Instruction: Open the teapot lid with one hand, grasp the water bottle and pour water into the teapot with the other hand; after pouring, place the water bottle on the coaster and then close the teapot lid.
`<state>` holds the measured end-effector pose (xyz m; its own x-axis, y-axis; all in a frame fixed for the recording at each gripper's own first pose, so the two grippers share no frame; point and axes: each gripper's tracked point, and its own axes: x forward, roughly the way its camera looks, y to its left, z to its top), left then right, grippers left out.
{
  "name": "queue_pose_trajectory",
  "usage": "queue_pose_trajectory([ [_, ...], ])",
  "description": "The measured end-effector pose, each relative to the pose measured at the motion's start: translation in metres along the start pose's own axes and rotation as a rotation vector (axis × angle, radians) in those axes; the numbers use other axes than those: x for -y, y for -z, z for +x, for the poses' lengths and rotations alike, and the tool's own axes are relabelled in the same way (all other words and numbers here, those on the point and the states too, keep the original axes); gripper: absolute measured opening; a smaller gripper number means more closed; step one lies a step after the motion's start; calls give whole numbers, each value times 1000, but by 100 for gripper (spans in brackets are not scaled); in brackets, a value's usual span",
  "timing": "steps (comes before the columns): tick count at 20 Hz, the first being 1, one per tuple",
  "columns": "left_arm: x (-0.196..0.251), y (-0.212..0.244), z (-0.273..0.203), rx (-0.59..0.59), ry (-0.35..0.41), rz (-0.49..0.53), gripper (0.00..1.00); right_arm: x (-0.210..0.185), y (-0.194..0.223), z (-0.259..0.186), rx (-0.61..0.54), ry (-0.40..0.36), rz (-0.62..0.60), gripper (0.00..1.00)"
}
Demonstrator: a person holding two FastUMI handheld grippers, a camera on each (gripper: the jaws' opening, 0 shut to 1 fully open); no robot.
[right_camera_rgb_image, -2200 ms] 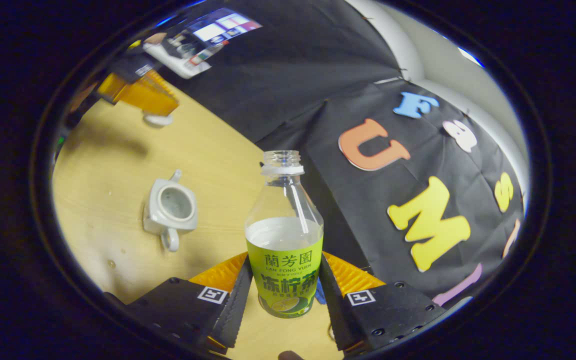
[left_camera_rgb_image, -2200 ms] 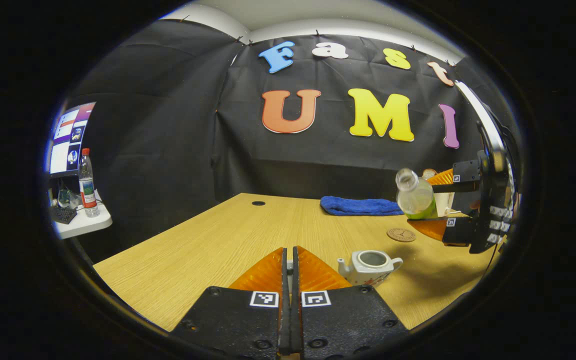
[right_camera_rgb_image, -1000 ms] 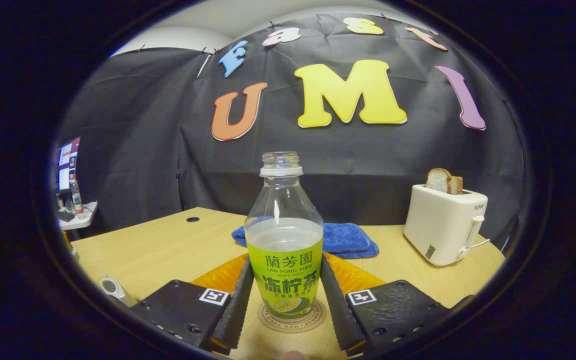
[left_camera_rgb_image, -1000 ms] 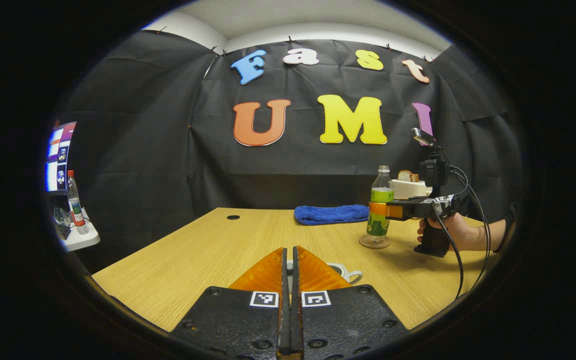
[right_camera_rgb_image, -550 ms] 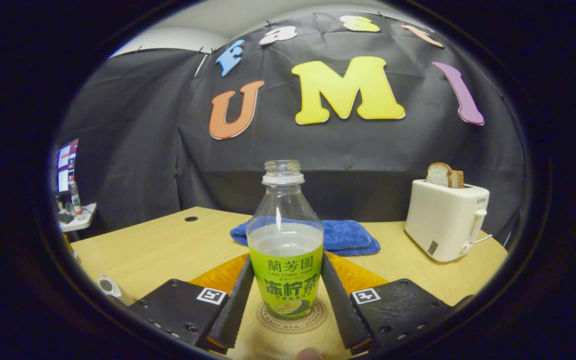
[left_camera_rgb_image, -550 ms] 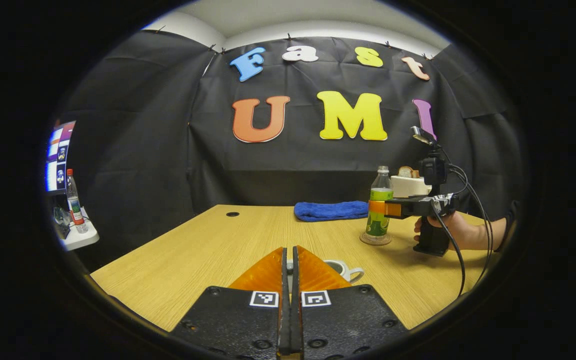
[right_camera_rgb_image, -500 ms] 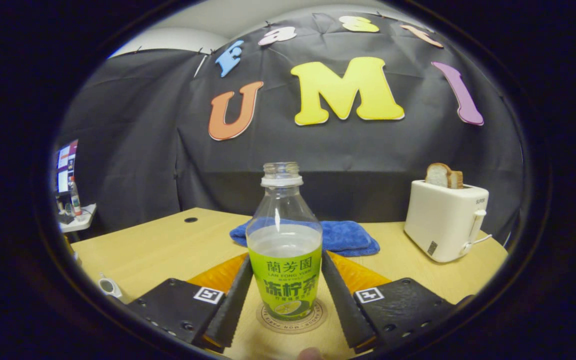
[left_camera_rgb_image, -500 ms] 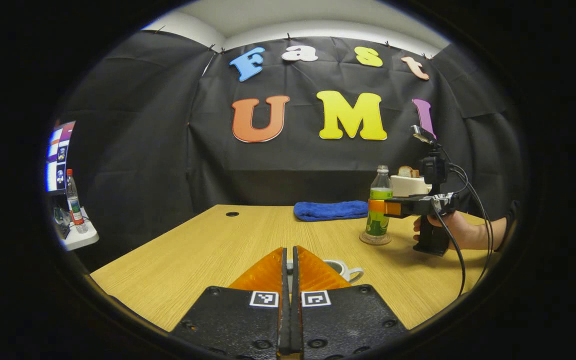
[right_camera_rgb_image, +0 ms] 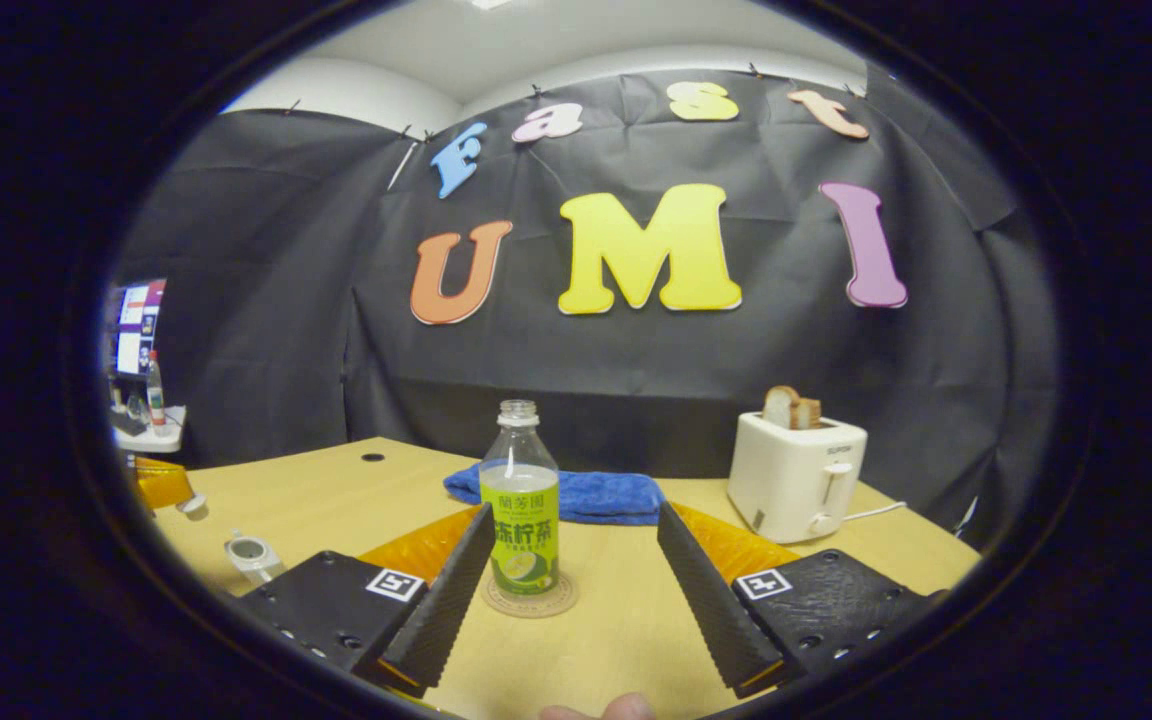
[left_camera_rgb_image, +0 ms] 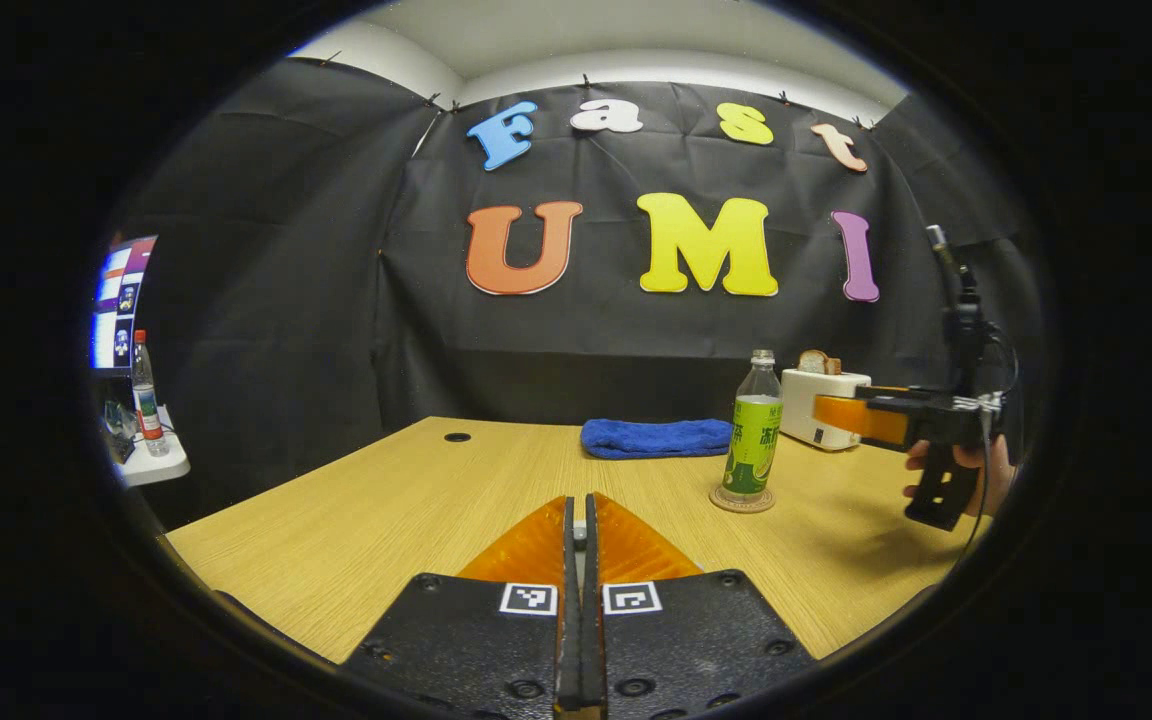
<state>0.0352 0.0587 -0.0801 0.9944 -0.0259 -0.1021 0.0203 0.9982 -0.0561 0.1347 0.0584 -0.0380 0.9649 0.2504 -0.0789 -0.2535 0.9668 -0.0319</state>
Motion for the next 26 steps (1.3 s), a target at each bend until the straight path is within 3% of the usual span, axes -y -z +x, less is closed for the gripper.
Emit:
queue_pose_trajectory([
  [8, 21, 13, 25, -32, 11, -11, 3, 24, 17, -81, 33, 70, 2, 97],
  [26, 23, 35, 27, -90, -15, 6, 4, 30, 23, -88, 47, 83, 5, 95],
])
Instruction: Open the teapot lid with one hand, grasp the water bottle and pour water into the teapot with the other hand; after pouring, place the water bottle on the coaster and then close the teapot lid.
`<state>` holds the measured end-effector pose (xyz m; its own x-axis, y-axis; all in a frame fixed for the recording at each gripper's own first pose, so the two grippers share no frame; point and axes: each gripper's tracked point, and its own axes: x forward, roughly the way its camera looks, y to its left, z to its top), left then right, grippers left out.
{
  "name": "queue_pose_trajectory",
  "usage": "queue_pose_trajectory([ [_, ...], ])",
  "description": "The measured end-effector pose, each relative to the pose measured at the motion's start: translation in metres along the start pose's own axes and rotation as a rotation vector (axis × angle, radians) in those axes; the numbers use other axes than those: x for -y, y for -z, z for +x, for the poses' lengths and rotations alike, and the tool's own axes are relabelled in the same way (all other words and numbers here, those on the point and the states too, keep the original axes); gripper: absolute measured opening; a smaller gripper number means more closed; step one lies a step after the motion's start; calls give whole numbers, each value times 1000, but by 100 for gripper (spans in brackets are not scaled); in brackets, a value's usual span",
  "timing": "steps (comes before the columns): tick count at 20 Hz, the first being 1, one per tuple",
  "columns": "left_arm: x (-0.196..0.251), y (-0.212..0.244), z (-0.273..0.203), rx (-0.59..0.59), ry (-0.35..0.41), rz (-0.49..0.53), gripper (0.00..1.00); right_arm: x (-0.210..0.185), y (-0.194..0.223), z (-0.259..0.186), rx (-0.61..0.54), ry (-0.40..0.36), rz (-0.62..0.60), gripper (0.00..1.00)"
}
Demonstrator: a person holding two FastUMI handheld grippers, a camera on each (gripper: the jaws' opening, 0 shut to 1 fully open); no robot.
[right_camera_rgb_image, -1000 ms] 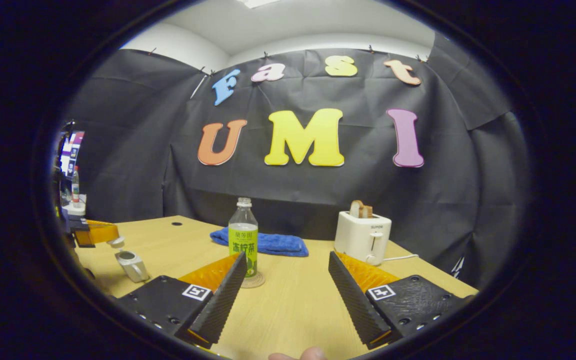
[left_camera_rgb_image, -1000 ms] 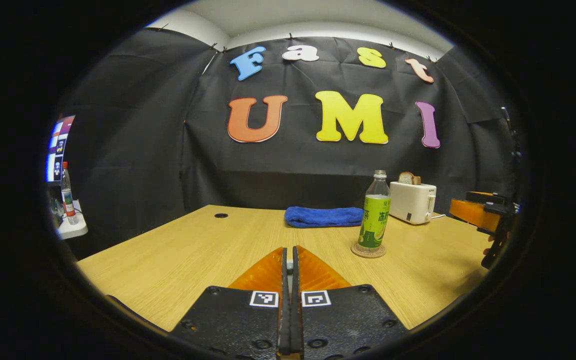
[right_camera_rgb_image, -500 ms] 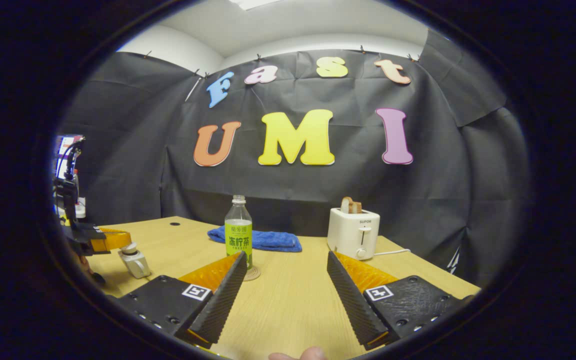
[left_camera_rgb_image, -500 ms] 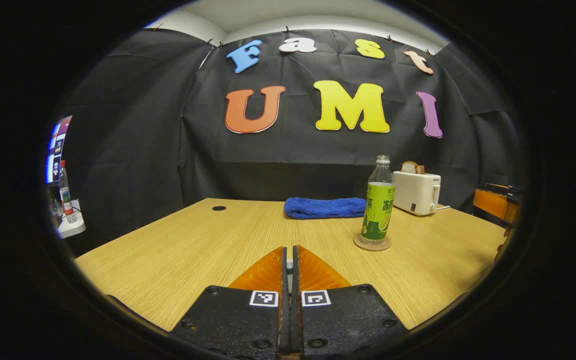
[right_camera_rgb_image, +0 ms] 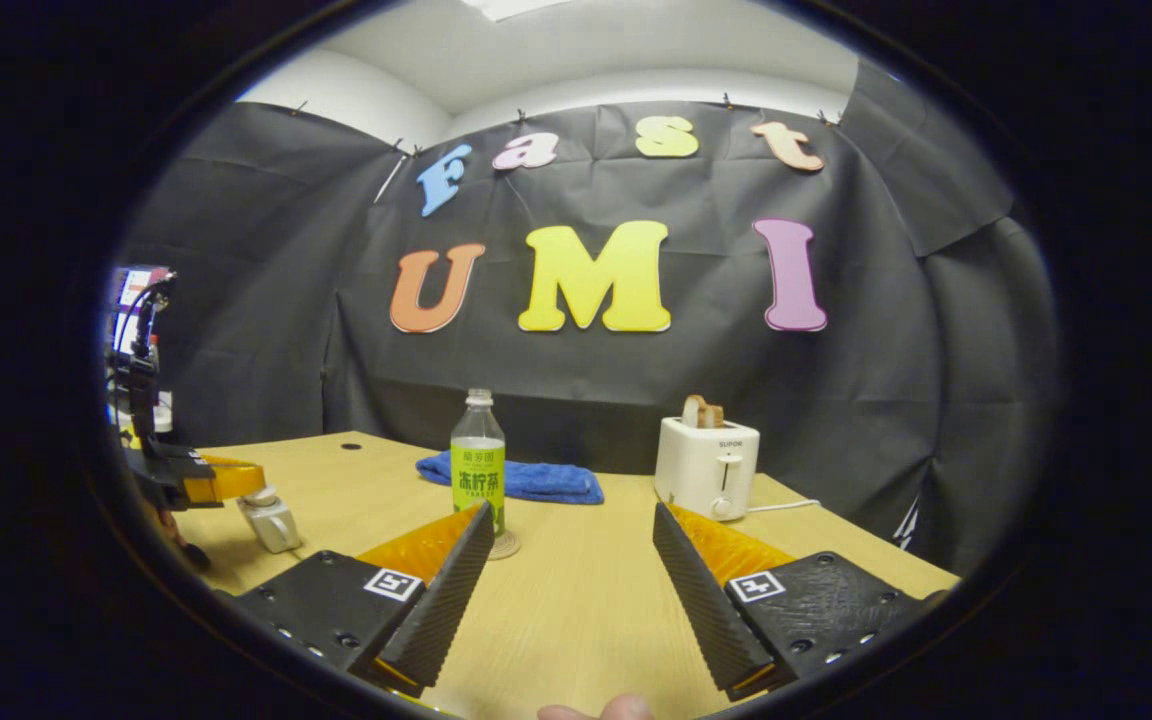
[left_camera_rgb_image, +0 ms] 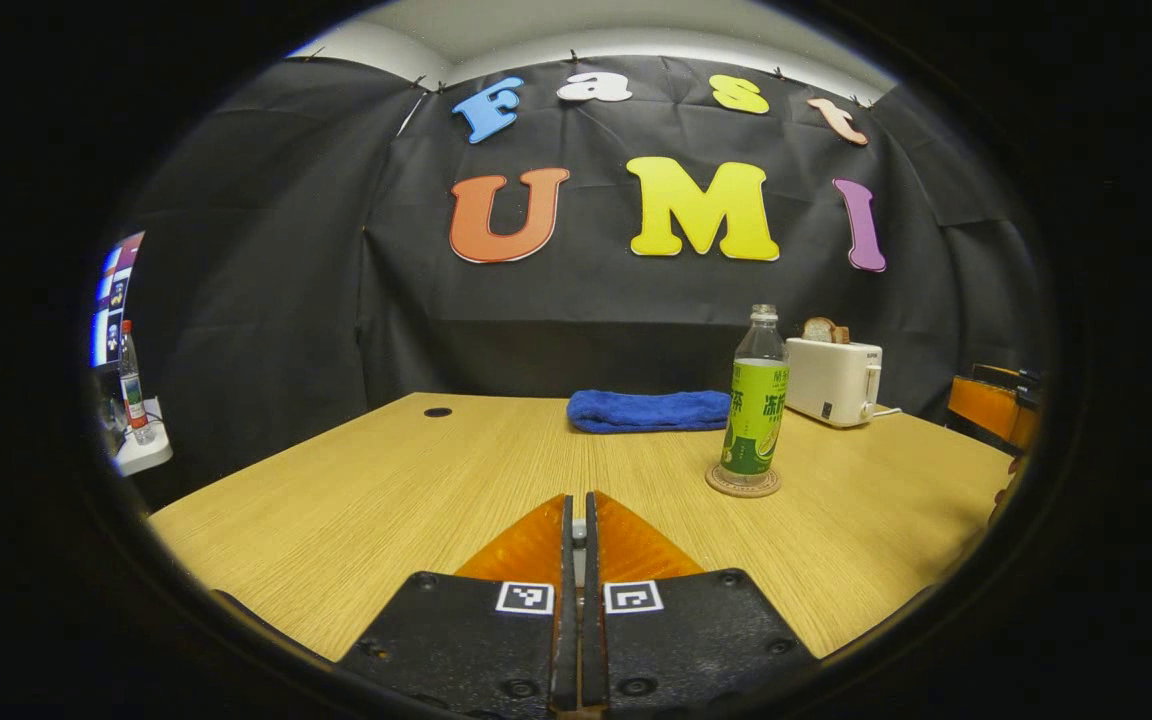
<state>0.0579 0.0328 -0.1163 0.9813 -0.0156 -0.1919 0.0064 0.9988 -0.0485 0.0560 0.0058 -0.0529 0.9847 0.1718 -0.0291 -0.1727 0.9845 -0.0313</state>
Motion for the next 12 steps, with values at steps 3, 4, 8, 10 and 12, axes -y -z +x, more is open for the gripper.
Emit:
queue_pose_trajectory([
  [3, 0, -1, -1, -2, -16, -3, 7, -2, 0, -1, 0, -5, 10, 95],
  [4, -1, -6, -3, 8, -24, 0, 7, -1, 1, -2, -1, -2, 9, 95],
  [8, -3, -43, -14, 86, -51, 19, 76, 4, -4, -7, 8, 14, 23, 95],
  [10, -1, -58, -25, 106, -68, 28, 96, 7, -11, -11, 18, 21, 31, 95],
  [12, 0, -76, -38, 122, -90, 29, 96, 11, -23, -19, 37, 38, 35, 95],
])
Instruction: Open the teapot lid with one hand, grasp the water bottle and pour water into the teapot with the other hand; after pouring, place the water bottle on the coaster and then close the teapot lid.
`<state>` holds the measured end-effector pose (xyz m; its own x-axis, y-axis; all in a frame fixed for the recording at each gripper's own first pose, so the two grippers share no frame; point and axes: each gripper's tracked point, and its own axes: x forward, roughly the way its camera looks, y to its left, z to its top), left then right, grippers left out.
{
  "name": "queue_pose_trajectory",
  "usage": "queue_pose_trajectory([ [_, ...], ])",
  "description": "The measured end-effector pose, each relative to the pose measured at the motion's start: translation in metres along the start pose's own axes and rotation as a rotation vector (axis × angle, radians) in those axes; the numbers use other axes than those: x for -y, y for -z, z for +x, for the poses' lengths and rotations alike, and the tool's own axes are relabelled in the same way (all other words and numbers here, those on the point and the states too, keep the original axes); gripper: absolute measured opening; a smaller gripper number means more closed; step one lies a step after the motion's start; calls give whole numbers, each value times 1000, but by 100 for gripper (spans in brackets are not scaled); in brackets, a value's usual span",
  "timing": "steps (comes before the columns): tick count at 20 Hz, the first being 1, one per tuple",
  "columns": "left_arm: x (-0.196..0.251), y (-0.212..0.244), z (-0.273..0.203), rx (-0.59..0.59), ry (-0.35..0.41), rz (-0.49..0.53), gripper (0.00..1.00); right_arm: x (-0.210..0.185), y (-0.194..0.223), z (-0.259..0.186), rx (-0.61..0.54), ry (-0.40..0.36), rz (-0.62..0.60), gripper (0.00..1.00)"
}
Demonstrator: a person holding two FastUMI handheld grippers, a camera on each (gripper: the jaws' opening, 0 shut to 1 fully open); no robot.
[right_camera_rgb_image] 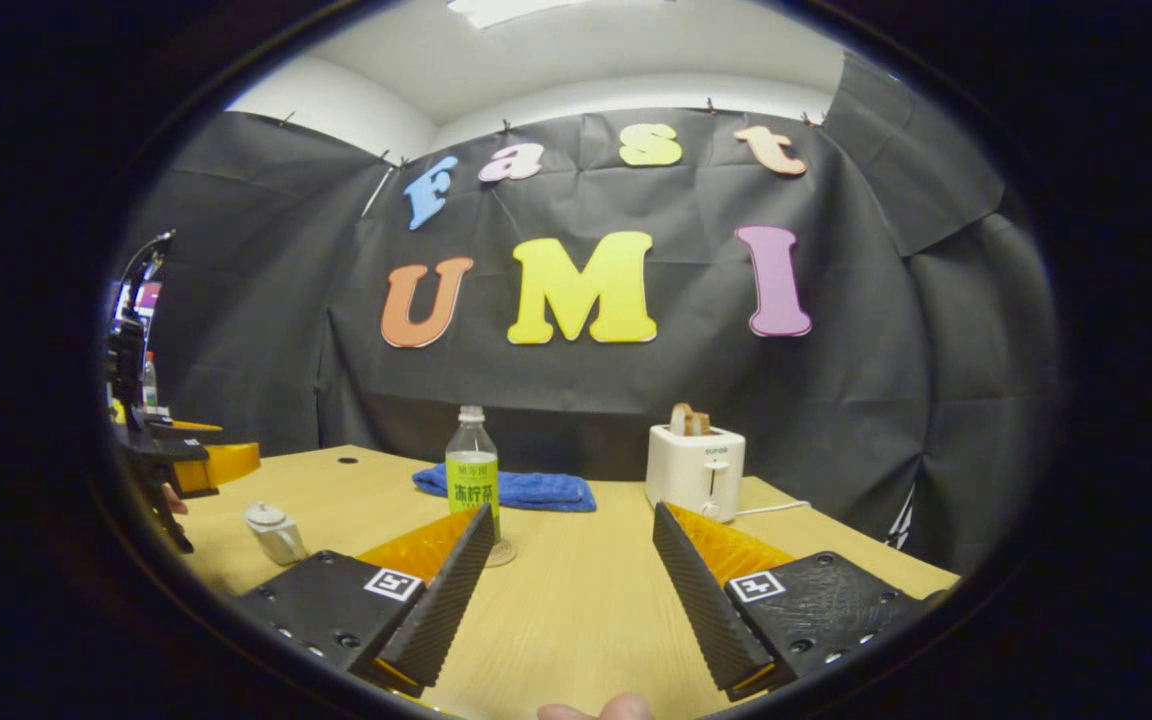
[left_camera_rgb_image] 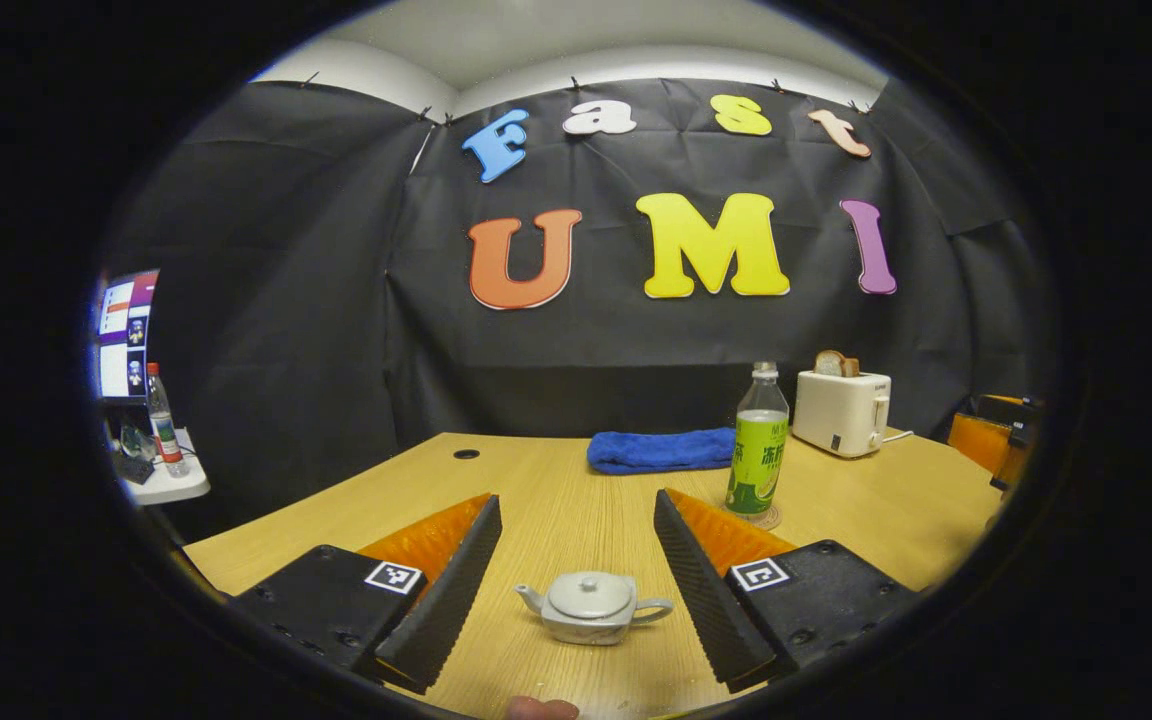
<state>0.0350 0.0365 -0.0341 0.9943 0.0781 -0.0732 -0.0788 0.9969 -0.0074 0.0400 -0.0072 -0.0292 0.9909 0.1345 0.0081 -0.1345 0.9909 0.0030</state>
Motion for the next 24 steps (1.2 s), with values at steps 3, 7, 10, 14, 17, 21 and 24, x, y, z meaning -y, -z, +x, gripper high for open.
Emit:
queue_pose_trajectory([
  [3, 9, -31, -21, 33, -3, -2, 96, 2, -27, -17, 39, 17, 3, 95],
  [7, 21, -60, -52, 82, -7, 31, 96, 0, -57, -49, 86, 20, 7, 96],
  [10, 32, -69, -76, 115, 2, 2, 96, 0, -62, -73, 96, 29, -9, 95],
  [14, 39, -63, -92, 117, 8, -3, 96, -5, -56, -92, 86, 26, -13, 95],
  [17, 42, -50, -90, 103, 22, -17, 96, -9, -44, -93, 50, 34, -11, 96],
  [21, 37, -52, -87, 97, 44, -11, 96, -20, -43, -91, 48, 56, -15, 95],
  [24, 24, -52, -87, 99, 23, -21, 97, -36, -43, -87, 42, 42, -32, 96],
])
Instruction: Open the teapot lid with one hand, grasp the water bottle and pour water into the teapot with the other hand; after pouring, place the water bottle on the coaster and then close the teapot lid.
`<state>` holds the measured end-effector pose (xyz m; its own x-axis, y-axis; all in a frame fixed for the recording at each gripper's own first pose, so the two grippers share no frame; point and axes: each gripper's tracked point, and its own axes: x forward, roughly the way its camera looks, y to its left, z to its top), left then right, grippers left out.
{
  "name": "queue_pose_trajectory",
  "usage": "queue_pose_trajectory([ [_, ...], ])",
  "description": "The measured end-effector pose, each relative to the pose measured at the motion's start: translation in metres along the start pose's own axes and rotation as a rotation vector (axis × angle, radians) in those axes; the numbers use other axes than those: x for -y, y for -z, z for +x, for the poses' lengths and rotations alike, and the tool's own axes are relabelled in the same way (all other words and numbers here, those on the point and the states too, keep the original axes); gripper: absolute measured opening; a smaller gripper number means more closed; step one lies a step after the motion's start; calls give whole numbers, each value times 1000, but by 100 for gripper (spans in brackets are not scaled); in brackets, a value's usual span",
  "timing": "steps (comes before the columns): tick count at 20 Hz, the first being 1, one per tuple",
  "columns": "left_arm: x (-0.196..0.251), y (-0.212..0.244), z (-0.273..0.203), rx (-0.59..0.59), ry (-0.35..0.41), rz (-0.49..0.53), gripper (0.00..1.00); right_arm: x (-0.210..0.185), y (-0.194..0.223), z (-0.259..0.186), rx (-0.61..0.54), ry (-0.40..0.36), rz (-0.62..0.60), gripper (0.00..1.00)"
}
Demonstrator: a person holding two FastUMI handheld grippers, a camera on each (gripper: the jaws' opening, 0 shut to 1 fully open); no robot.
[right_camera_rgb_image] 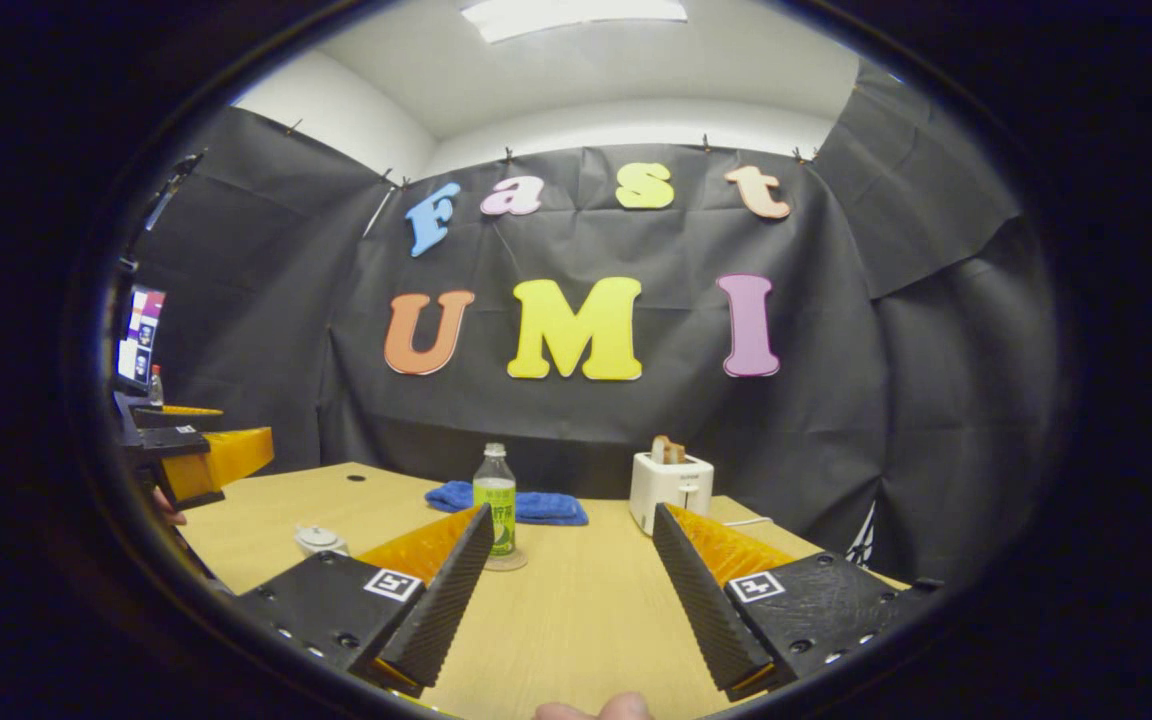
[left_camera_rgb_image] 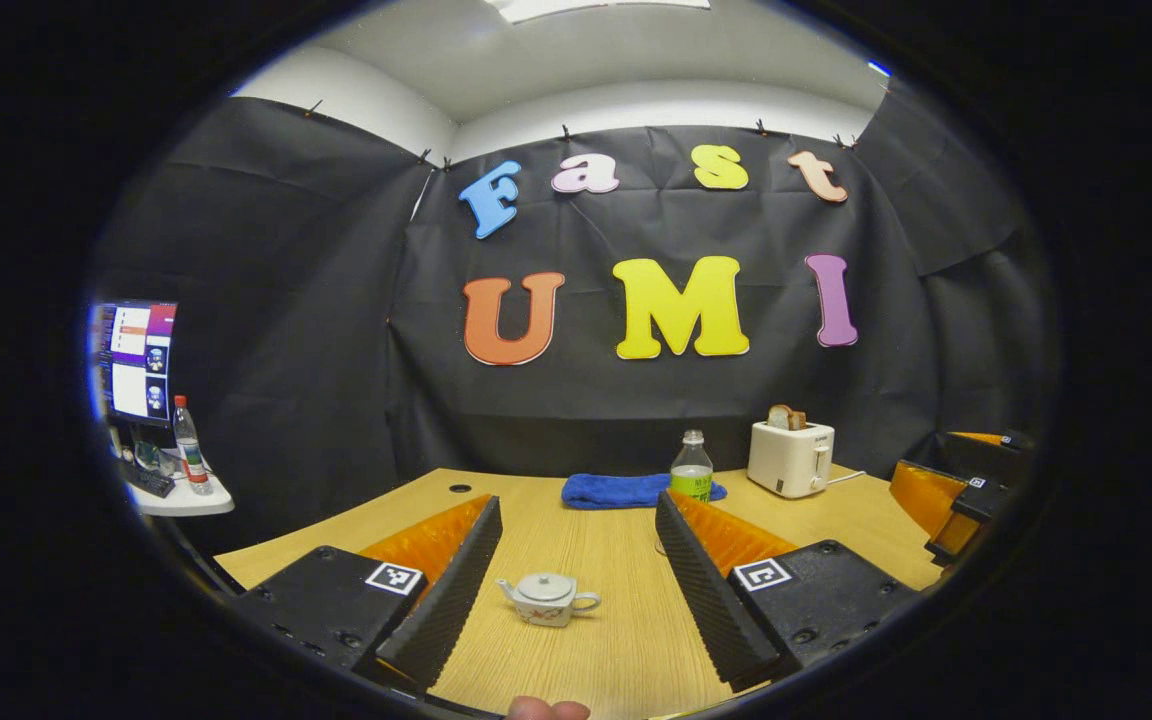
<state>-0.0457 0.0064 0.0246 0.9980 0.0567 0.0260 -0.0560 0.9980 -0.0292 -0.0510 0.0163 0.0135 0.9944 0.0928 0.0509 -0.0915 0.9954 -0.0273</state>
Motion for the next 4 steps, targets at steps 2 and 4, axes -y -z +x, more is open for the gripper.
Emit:
queue_pose_trajectory([
  [2, -6, 3, 3, -10, -15, 2, 96, -6, -2, 2, 8, -5, -9, 96],
  [4, -3, 8, 5, -24, 0, 5, 97, -12, 0, 3, 8, -11, -11, 96],
])
